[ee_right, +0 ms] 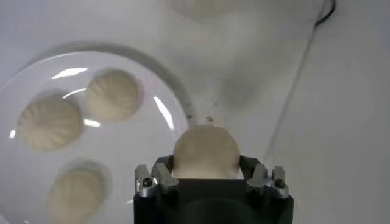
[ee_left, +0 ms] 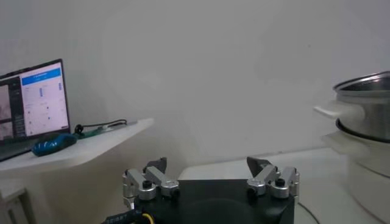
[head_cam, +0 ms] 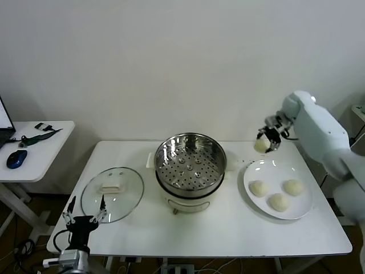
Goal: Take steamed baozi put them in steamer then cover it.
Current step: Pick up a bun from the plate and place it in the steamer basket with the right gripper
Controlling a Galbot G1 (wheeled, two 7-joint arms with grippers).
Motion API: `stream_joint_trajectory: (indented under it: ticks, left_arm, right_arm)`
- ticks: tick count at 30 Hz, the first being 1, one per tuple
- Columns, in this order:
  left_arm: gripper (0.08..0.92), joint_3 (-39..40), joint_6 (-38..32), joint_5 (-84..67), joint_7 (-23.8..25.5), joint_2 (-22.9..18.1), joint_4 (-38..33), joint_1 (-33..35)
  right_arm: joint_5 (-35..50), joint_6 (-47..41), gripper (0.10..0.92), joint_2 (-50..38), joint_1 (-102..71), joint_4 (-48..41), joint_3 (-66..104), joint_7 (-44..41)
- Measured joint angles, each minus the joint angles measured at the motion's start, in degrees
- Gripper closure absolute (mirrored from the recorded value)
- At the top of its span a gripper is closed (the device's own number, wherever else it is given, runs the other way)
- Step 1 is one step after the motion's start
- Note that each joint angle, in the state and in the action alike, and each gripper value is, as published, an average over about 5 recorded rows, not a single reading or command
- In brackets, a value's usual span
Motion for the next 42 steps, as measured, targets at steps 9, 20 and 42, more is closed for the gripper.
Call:
stream_joint_trajectory:
  ticks: [9,20,42]
  left_arm:
    - [0.177,0.6,0.1,-0.1,0.0,0.0,-0.1,0.6]
    - [0.177,0.9,0.3,-0.3,0.0,0.8,-0.2,0.6]
    - [0.177,0.9,0.5,-0.6,-0.4,1.0,-0.4,0.8]
  right_arm:
    - [3.7,5.2,0.321,5.3,6.2,8.7,-10.3,-0.5]
    - [-6.1,13.7,0.316,13.8,4.4,14.2,-12.9,2.9]
    - [-19.7,19.8,0.305,17.9,-4.5,15.6,-14.0,8.3]
